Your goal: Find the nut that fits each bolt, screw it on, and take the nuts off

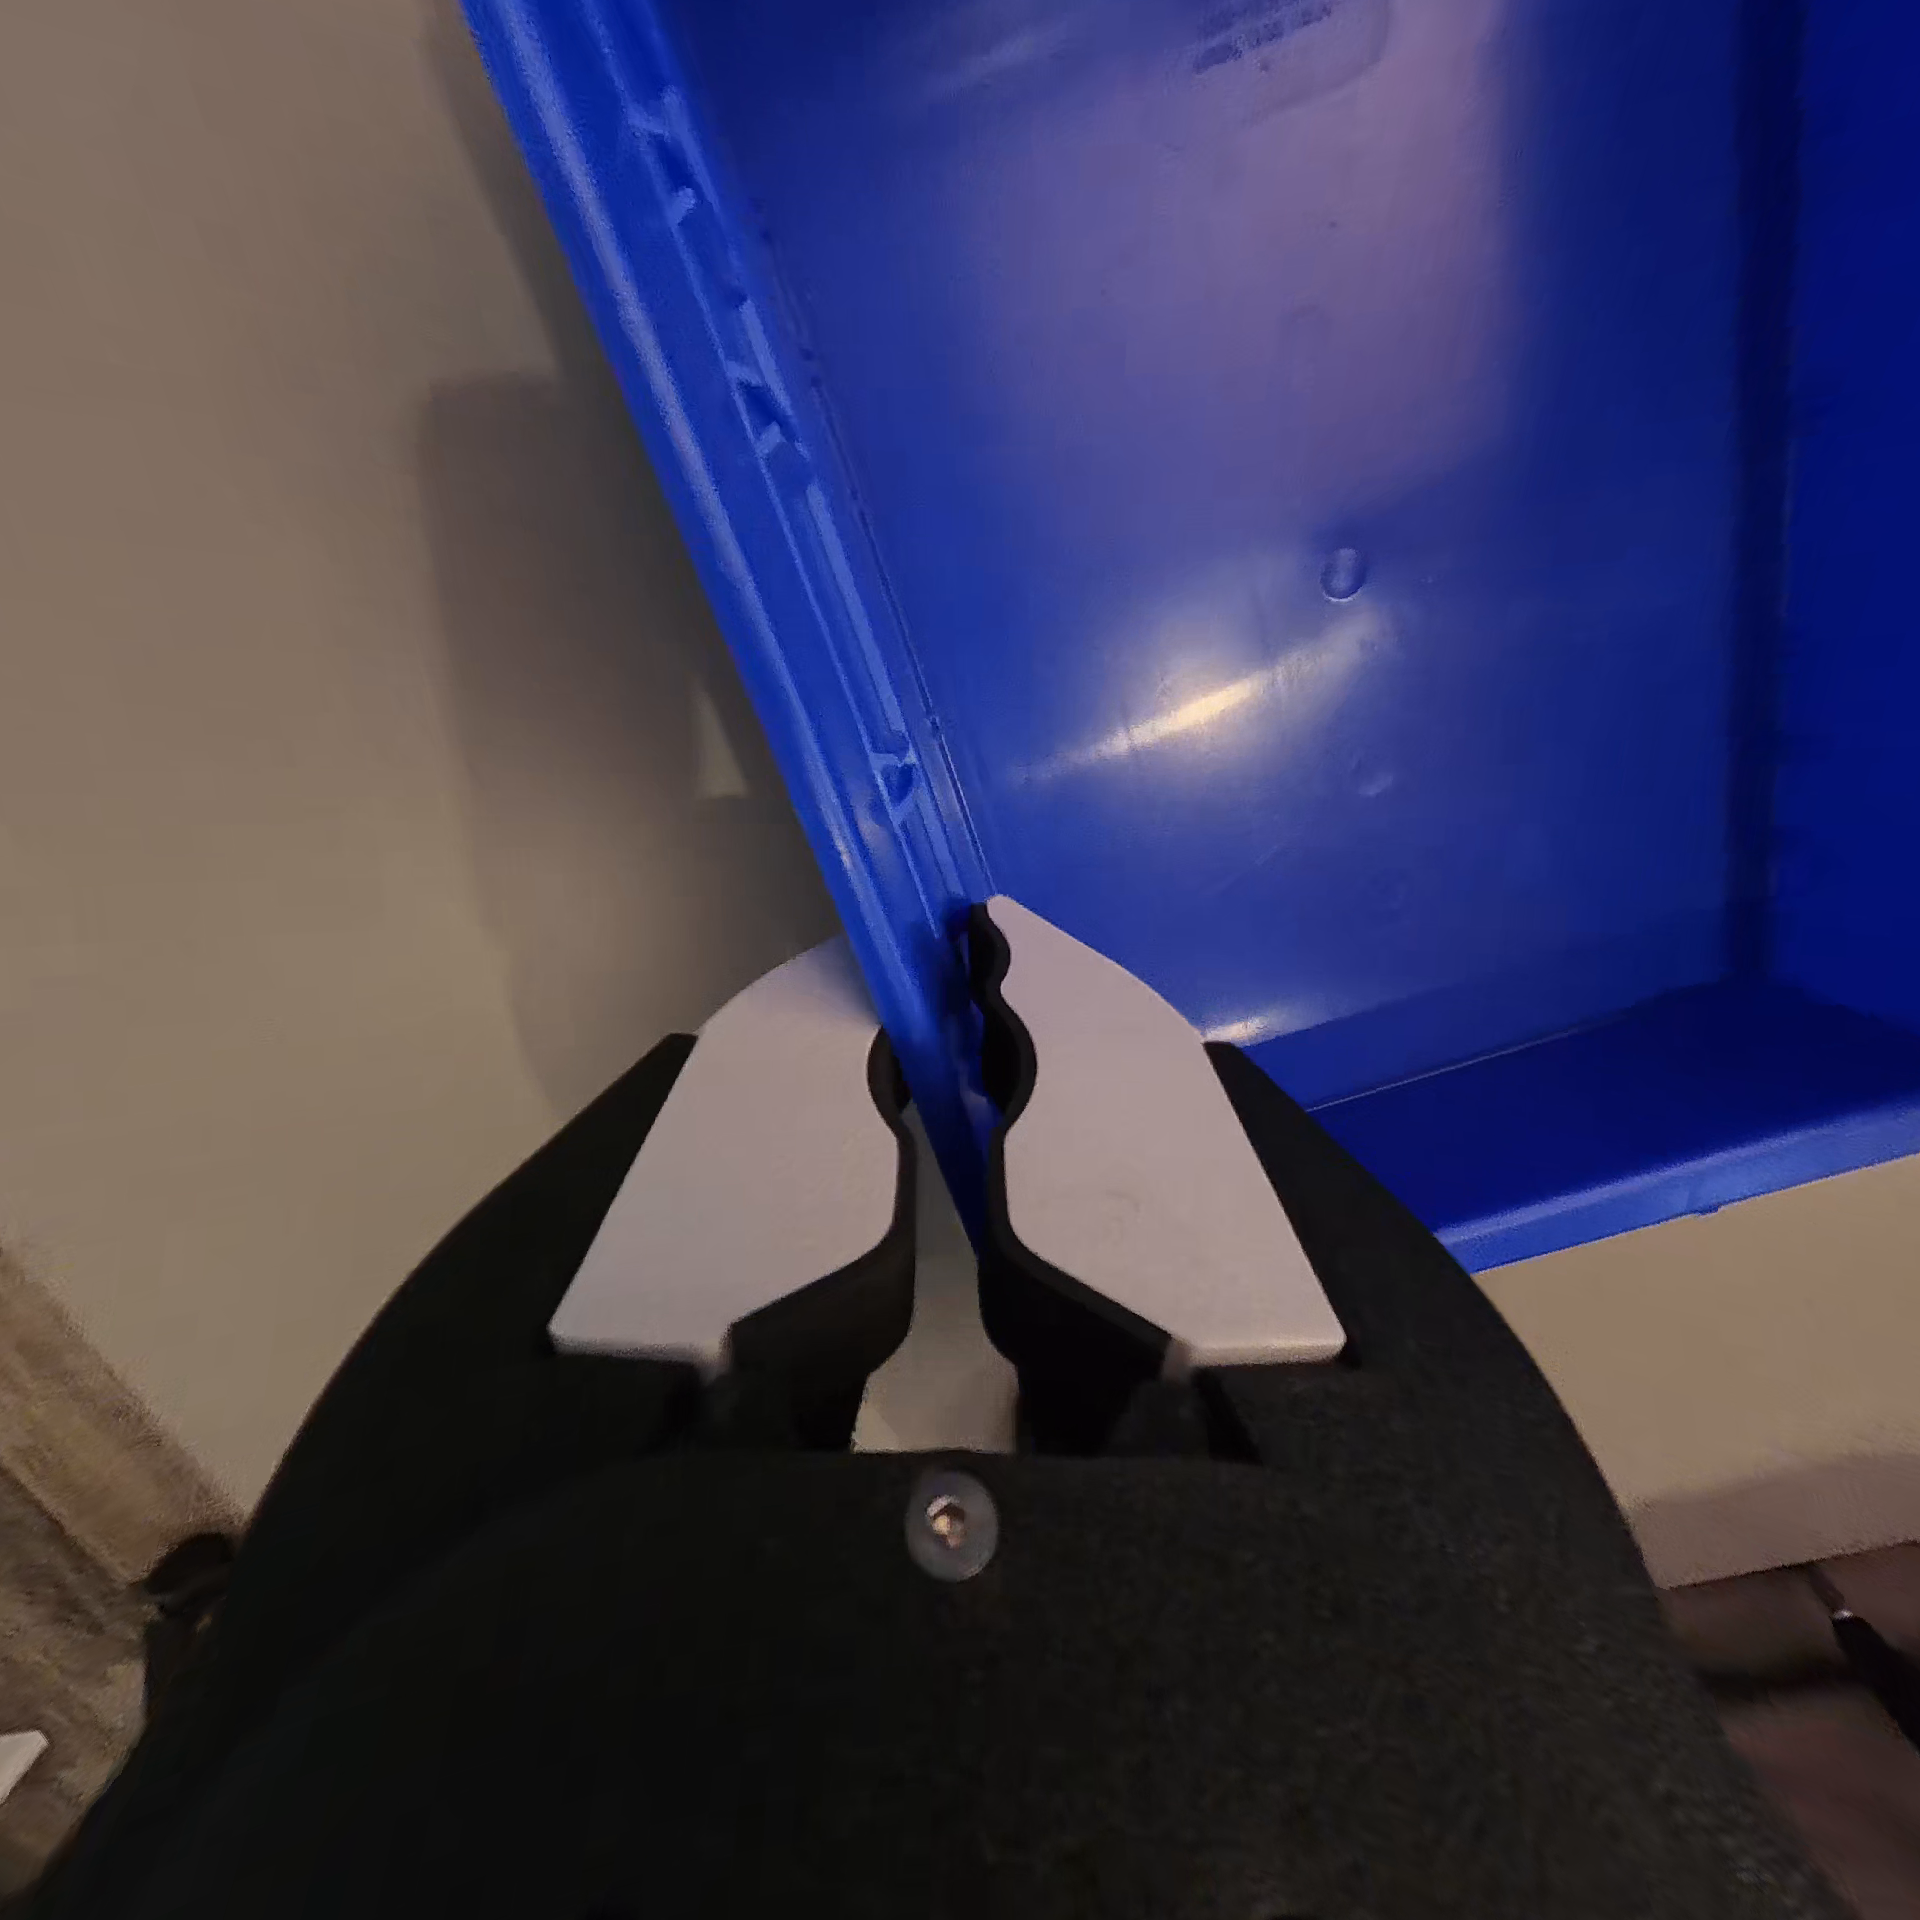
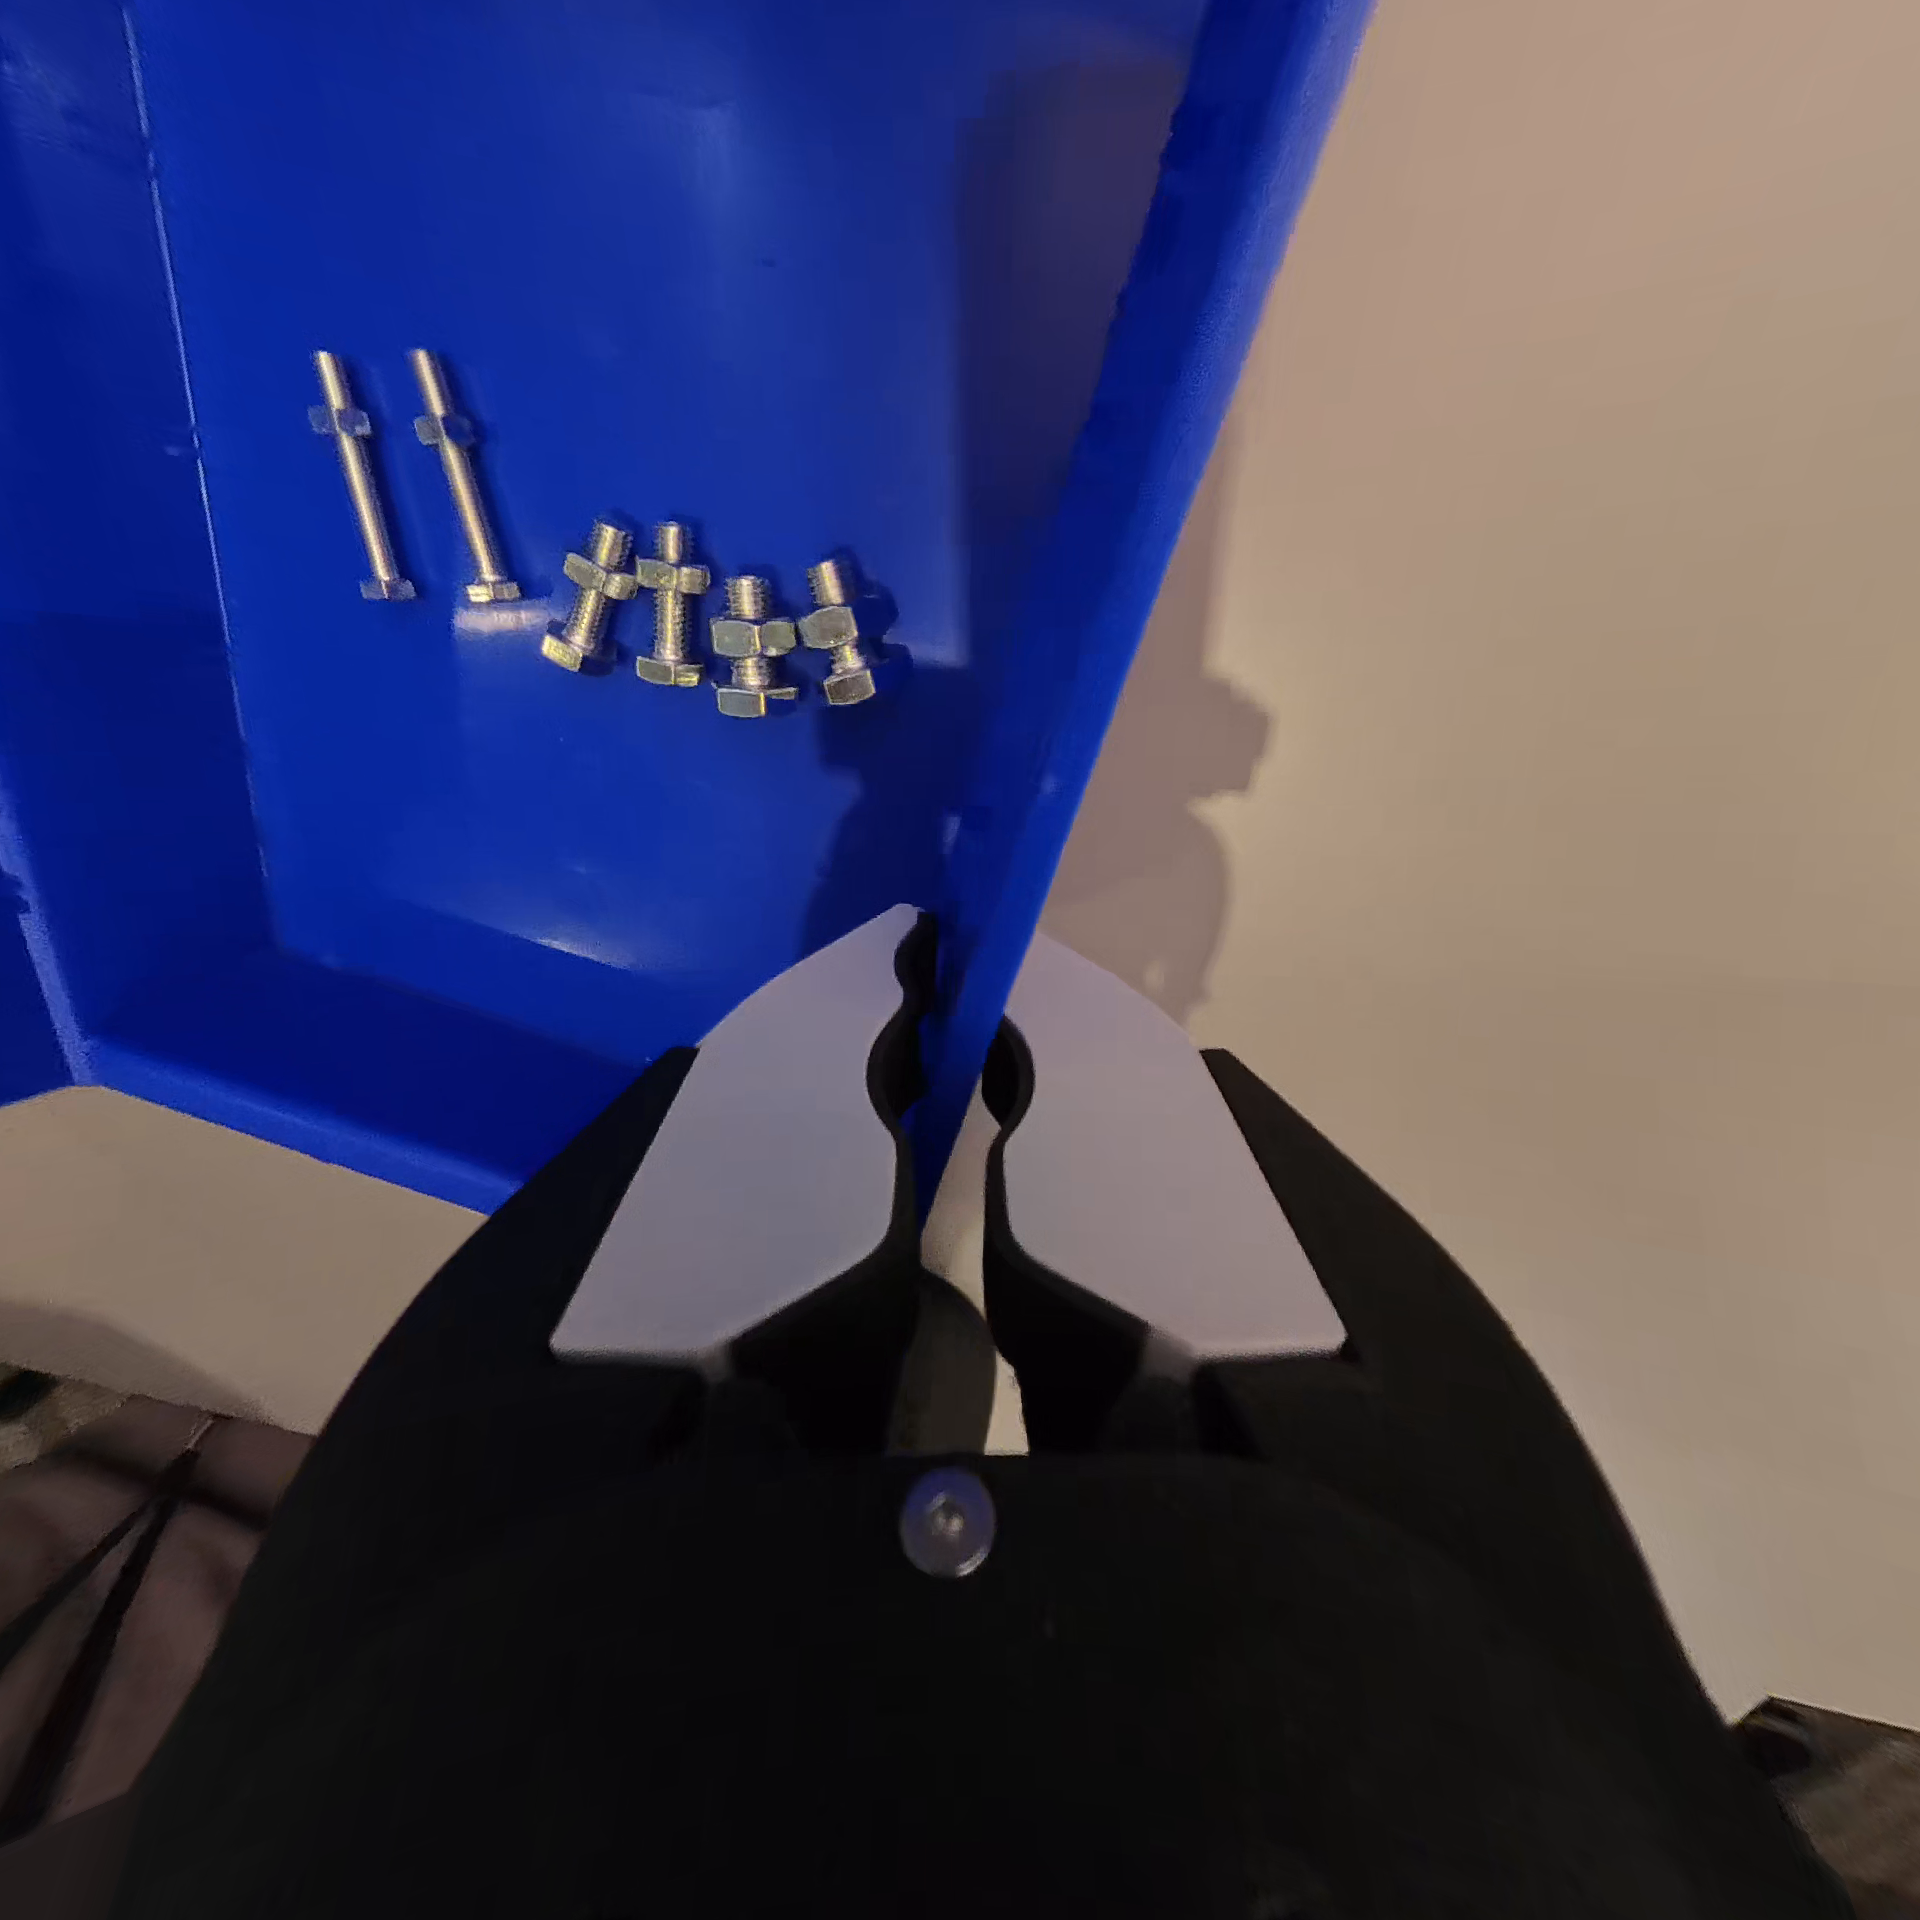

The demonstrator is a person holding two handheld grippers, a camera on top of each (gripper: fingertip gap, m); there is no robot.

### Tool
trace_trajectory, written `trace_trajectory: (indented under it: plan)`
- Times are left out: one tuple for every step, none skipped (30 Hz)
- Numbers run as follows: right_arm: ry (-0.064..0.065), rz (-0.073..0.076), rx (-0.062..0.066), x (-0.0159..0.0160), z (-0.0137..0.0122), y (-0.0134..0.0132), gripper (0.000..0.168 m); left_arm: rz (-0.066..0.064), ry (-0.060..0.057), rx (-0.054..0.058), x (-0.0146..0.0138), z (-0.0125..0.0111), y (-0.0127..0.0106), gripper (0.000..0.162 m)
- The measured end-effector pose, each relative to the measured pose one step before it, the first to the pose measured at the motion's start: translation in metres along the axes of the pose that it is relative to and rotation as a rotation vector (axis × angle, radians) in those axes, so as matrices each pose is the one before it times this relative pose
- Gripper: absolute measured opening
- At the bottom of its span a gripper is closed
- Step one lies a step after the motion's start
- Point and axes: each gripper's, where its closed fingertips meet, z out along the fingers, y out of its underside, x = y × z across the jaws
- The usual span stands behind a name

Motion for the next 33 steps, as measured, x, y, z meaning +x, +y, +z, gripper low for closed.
trace_trajectory:
  plan:
    - [0.0118, -0.0187, -0.0032, -0.00662, 0.00133, -0.00278, 0.007, 0.0153, 0.0004, 0.0042, 0.00981, 0.00156, -0.00535, 0.006]
    - [0.0174, -0.02, -0.0046, -0.00567, 0.00124, -0.00247, 0.008, 0.0199, -0.0058, 0.002, 0.00881, 0.00135, -0.00445, 0.007]
    - [0.0207, -0.0219, -0.005, -0.00492, 0.00097, -0.00229, 0.009, 0.0245, -0.0067, 0.0003, 0.0088, 0.001, -0.00369, 0.008]
    - [0.0203, -0.0238, -0.004, -0.00457, 0.00076, -0.00219, 0.009, 0.0245, -0.0057, -0.0014, 0.00847, 0.00082, -0.00288, 0.009]
    - [0.0153, -0.0217, -0.0019, -0.00451, 0.00061, -0.0022, 0.01, 0.0207, -0.007, -0.0006, 0.00764, 0.0006, -0.00269, 0.01]
    - [0.0077, -0.0161, 0.0003, -0.00482, 0.00055, -0.00231, 0.01, 0.018, -0.0041, 0.0, 0.00739, 0.00046, -0.00239, 0.011]
    - [0.0019, -0.0146, 0.0023, -0.00505, 0.0006, -0.00254, 0.01, 0.0153, -0.0014, -0.0005, 0.00714, 0.00026, -0.00224, 0.012]
    - [-0.0008, -0.0178, 0.0033, -0.00528, 0.00056, -0.0027, 0.01, 0.014, -0.0027, 0.0002, 0.00642, 0.00035, -0.0021, 0.012]
    - [-0.0019, -0.0224, 0.0034, -0.0054, 0.00059, -0.00271, 0.01, 0.0157, -0.0049, 0.0002, 0.0056, 0.00036, -0.00182, 0.014]
    - [-0.0038, -0.0223, 0.0028, -0.00539, 0.00071, -0.00239, 0.01, 0.012, -0.0077, -0.0001, 0.00439, 0.00024, -0.00134, 0.014]
    - [-0.0055, -0.0202, 0.0014, -0.00551, 0.00058, -0.00197, 0.01, 0.0046, -0.0099, -0.0011, 0.00307, 0.00012, -0.00083, 0.015]
    - [-0.0061, -0.0193, 0.0004, -0.00555, 0.00049, -0.00153, 0.01, 0.0036, -0.0118, -0.0029, 0.00201, 0.00007, -0.00042, 0.017]
    - [-0.0077, -0.0151, 0.0007, -0.00572, 0.00048, -0.00136, 0.009, 0.0047, -0.0151, -0.0037, 0.00125, 0.00025, -0.00016, 0.018]
    - [-0.0106, -0.01, 0.0016, -0.00575, 0.00062, -0.00138, 0.009, 0.0118, -0.0132, -0.0033, 0.00133, 0.00013, 0.00004, 0.019]
    - [-0.0135, -0.0067, 0.0021, -0.00566, 0.00063, -0.00134, 0.009, 0.0078, -0.0062, 0.0007, 0.00176, 0.00005, -0.00048, 0.02]
    - [-0.014, -0.004, 0.002, -0.00527, 0.00072, -0.00131, 0.009, 0.0008, 0.0038, 0.0014, 0.00289, -0.00014, -0.00058, 0.02]
    - [-0.0118, -0.0053, -0.0001, -0.00437, 0.00079, -0.00115, 0.009, 0.0016, 0.0091, -0.0002, 0.00386, -0.00018, -0.0004, 0.02]
    - [-0.0064, -0.0112, -0.0062, -0.00305, 0.00094, -0.00003, 0.011, 0.0084, 0.0038, -0.0019, 0.00386, -0.00015, -0.00046, 0.022]
    - [0.0004, -0.0169, -0.0098, -0.00132, 0.00087, 0.00024, 0.013, 0.0107, -0.0113, -0.0085, 0.00175, -0.00006, 0.00059, 0.024]
    - [0.0028, -0.0161, -0.0028, 0.00007, 0.00075, -0.00101, 0.014, 0.0062, -0.0094, -0.0048, 0.00187, -0.00019, 0.00008, 0.026]
    - [0.002, -0.0076, 0.0104, 0.00129, 0.00047, -0.00369, 0.015, 0.0048, -0.0017, -0.0014, 0.00237, -0.00009, -0.00044, 0.027]
    - [0.0023, 0.0059, 0.0249, 0.00279, 0.00007, -0.00668, 0.016, 0.0025, -0.0033, -0.0005, 0.00159, -0.00005, -0.00046, 0.028]
    - [-0.0024, 0.0234, 0.0339, 0.00357, -0.00022, -0.00867, 0.016, 0.003, 0.0004, 0.0019, 0.00153, -0.00003, -0.00067, 0.029]
    - [-0.012, 0.0354, 0.029, 0.00243, 0.00018, -0.00894, 0.017, 0.0009, 0.0028, 0.0043, 0.00152, 0.00001, -0.00102, 0.03]
    - [-0.0099, 0.0284, 0.0129, 0.00158, 0.00063, -0.00774, 0.019, 0.0018, 0.0015, 0.0041, 0.0012, 0.00004, -0.00116, 0.03]
    - [0.0069, 0.0076, -0.0045, 0.00259, 0.00113, -0.00579, 0.019, 0.0041, 0.0001, 0.0023, 0.00078, 0.00002, -0.00087, 0.03]
    - [0.019, -0.0038, -0.0181, 0.00374, 0.00164, -0.00371, 0.019, -0.0014, 0.0026, 0.0022, 0.00118, 0.00005, -0.00081, 0.03]
    - [0.0235, 0.0043, -0.0314, 0.00503, 0.00203, -0.00108, 0.019, 0.0003, 0.0047, 0.0055, 0.00219, 0.00002, -0.00152, 0.03]
    - [0.0204, 0.0149, -0.038, 0.00515, 0.00225, 0.00112, 0.019, 0.0115, 0.0118, 0.012, 0.00411, -0.00002, -0.0026, 0.031]
    - [0.0096, 0.0192, -0.0377, 0.00348, 0.00214, 0.0028, 0.02, 0.0109, 0.0216, 0.0145, 0.00588, -0.00018, -0.00297, 0.033]
    - [0.0214, 0.0184, -0.0227, 0.00539, 0.00051, 0.00217, 0.019, 0.0122, 0.0285, 0.0159, 0.00736, -0.00016, -0.00326, 0.035]
    - [0.0278, 0.0132, -0.0112, 0.00691, -0.00037, 0.00131, 0.02, 0.0155, 0.0174, 0.0096, 0.00591, -0.00008, -0.00231, 0.038]
    - [0.0082, 0.011, -0.0066, 0.00506, -0.00004, 0.00131, 0.019, 0.0212, 0.0159, -0.0017, 0.00559, -0.00009, -0.00127, 0.043]
